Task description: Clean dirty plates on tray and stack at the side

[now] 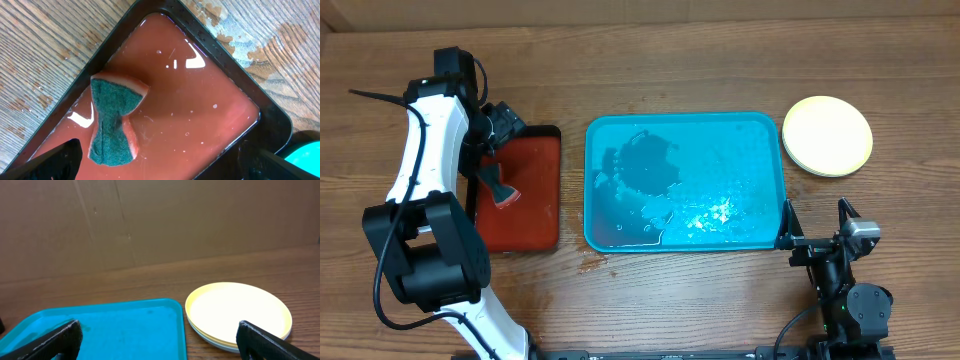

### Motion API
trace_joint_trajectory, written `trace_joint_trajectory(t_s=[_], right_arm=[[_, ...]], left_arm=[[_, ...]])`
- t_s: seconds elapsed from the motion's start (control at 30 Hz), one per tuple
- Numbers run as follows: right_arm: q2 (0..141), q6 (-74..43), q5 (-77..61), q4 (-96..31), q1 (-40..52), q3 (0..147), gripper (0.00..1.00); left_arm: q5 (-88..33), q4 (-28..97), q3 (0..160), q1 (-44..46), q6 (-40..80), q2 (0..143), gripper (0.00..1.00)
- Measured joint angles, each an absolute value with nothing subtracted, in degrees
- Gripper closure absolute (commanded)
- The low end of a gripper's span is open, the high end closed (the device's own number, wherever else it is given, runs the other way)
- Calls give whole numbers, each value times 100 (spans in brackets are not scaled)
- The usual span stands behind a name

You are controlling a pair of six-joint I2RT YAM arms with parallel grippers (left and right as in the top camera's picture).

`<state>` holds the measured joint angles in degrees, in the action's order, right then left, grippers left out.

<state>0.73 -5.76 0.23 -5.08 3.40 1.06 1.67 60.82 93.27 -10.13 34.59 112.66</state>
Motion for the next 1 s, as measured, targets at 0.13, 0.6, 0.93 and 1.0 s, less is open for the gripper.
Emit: trace_joint_trajectory(t_s=[0.13,0.6,0.93,1.0], right_arm=[[73,-576,21,-510,340,106,0],[73,-574,21,-515,340,106,0],[73,-574,21,-513,340,106,0],[73,-574,21,-515,340,106,0]], left_arm=[[167,6080,9327,-1013,3459,11266,0],[167,6082,9327,-1013,3459,11266,0],[237,5937,9327,-1013,3452,11264,0],[242,5734,9297,-1011,3369,11227,0]])
